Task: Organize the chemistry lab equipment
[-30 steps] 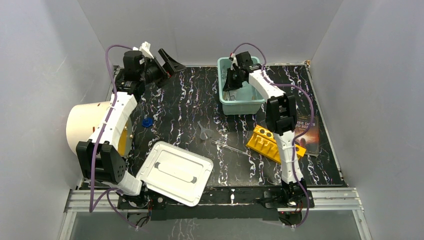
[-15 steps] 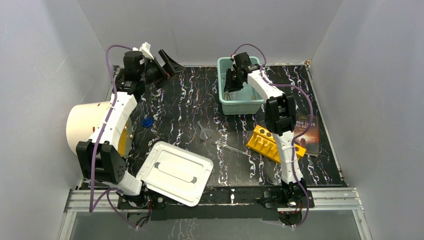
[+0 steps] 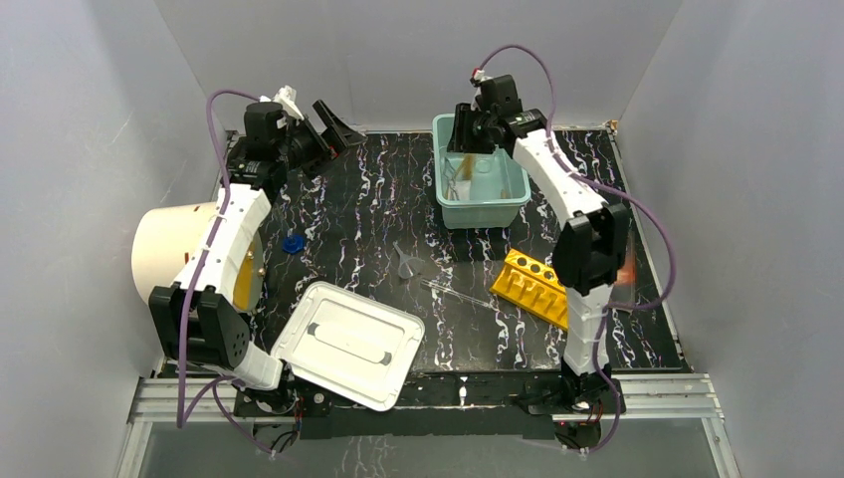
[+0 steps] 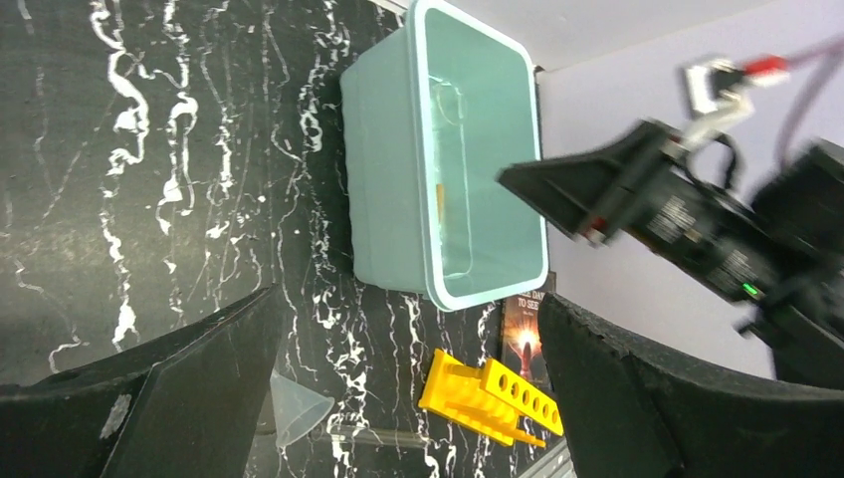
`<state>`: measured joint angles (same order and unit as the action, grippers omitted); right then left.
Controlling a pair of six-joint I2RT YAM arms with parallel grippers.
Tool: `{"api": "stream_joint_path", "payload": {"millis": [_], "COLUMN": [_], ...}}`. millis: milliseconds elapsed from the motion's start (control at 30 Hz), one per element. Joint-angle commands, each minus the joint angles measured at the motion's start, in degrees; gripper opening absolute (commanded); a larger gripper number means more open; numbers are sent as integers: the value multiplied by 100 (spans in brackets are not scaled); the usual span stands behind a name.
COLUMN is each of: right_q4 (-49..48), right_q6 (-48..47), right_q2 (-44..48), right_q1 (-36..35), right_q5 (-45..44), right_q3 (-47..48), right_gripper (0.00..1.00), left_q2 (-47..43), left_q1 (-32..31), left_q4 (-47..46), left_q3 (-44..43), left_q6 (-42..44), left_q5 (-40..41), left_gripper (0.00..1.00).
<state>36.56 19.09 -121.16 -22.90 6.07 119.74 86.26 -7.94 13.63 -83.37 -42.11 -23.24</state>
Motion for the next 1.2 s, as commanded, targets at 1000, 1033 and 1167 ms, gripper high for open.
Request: {"api": "stream_joint_path", "payload": {"millis": [1000,1033,1167], "right_q4": [1220,1227,1367], "right_q6": [-1162,-1162,-1154], "right_q2": [-940,-985,-1236], "right_q1": [-2712,-2715,-2724], "right_q5": [-1081,-1050,-1050], "right_q3": [-144,-126,94], "right_gripper": [63,60,51], "left_q2": [-1252,-1252,-1242], "left_q1": [214,211,213], "left_q4": [1607,1596,1566], "left_q3": [-1157,-1146,-1112], "left_q6": [493,493,484], "left_q5": [3814,3796,3750], "left_gripper": [98,98,98]}}
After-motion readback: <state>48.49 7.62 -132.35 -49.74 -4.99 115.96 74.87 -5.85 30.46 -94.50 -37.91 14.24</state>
